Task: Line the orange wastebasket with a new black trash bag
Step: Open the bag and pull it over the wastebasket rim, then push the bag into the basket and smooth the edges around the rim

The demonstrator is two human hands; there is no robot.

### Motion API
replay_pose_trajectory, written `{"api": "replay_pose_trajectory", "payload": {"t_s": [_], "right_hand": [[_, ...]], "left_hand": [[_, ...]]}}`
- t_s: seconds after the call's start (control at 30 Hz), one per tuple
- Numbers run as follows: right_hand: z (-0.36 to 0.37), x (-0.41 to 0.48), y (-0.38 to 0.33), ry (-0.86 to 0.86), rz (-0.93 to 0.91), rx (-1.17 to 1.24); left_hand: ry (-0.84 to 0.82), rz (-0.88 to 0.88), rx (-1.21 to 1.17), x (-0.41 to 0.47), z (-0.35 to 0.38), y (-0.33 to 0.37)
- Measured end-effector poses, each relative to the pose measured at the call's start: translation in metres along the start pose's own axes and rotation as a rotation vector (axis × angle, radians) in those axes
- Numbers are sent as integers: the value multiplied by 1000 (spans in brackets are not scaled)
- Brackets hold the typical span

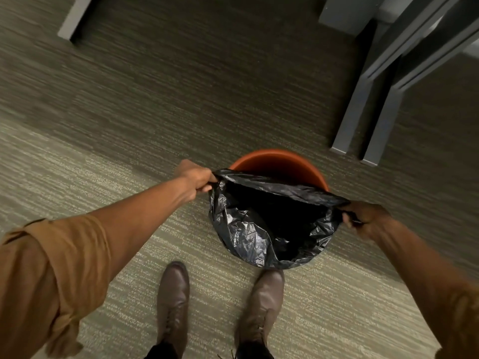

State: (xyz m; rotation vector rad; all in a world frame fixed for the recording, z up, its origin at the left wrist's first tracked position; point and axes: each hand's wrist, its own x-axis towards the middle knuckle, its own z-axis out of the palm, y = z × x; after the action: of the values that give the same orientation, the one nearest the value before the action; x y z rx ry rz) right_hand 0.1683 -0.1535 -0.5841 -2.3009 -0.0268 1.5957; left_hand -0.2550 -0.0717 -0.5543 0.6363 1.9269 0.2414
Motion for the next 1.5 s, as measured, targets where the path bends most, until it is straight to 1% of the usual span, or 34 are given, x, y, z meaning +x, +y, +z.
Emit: {"api": "replay_pose_trajectory", "payload": {"t_s": [0.07,0.13,0.23,0.33,0.4,0.5,0.57,0.67,0.73,0.83,0.9,0.97,1.07,1.17,1.3,1.4,1.47,1.5], "right_hand": [[9,-5,-6,-16,-3,122],[18,-8,-10,-27,-38,185],[27,-7,-14,-33,-132,195],[38,-14,-19,-72,-214,172],[42,-20,-24,-74,-253,160],[45,-29,-32,-92,-301,139],[48,-30,-36,-82,-313,111],[55,-28,-41,-21,-317,68],[61,-23,-46,19,-327,34],[67,-18,-54,22,-356,-92],[67,-12,-57,38,-368,-122],[67,-3,-61,124,-430,-143],[70,2,-68,184,-500,-285],[71,17,-66,186,-486,-379],[71,35,-63,172,-365,-453],[69,41,-60,189,-324,-489],[61,43,-55,195,-298,-449],[57,41,-53,214,-312,-431]], "left_hand": [[-38,-73,-163,-2,2,6],[-63,-82,-216,1,6,7],[-41,-14,-127,5,12,8],[-20,117,12,9,18,11],[-7,199,52,9,21,16],[-21,259,79,13,23,20],[-18,260,68,16,25,22],[-7,209,48,22,26,23],[-10,210,69,25,28,23],[6,256,114,28,34,25],[10,288,175,29,38,28],[1,348,263,30,41,35],[1,425,355,32,46,49],[21,342,342,42,53,51],[10,207,380,55,53,33],[-10,170,406,60,45,22],[-7,155,428,53,38,21],[6,169,431,45,35,22]]}}
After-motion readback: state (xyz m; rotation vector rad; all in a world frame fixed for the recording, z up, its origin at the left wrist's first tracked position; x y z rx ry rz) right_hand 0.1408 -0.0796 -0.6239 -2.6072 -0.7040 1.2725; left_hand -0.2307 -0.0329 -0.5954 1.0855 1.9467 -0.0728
